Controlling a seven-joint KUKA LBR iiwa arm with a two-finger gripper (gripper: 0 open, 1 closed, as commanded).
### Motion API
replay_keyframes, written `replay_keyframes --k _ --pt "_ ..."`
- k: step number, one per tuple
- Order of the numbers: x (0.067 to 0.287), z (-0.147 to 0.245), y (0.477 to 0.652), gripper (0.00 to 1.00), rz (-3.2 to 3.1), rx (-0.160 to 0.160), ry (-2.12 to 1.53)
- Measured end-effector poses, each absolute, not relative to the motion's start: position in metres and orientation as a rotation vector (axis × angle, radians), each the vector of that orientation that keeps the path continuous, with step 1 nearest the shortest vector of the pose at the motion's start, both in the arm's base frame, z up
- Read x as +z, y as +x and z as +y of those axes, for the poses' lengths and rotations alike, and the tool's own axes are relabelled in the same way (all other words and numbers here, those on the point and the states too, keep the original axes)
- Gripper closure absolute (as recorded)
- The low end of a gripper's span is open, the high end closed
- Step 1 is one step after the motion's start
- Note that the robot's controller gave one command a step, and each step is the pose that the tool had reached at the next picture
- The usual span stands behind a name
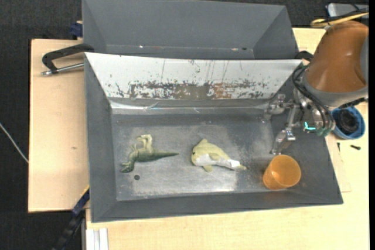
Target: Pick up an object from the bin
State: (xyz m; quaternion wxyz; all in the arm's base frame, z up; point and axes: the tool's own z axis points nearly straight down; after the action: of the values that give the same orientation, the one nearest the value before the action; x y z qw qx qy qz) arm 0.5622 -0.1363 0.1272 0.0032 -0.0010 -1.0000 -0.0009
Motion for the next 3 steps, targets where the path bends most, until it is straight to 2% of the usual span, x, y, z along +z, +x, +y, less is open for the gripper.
replay_keyframes --k 1,2,3 --pt "0.075 -0.126 0.507 0.0 -3.112 0.003 0.635" --pt "0.102 -0.038 0.522 0.0 -3.071 -0.005 0.712" --pt "0.102 0.005 0.531 0.0 -3.12 -0.004 0.425"
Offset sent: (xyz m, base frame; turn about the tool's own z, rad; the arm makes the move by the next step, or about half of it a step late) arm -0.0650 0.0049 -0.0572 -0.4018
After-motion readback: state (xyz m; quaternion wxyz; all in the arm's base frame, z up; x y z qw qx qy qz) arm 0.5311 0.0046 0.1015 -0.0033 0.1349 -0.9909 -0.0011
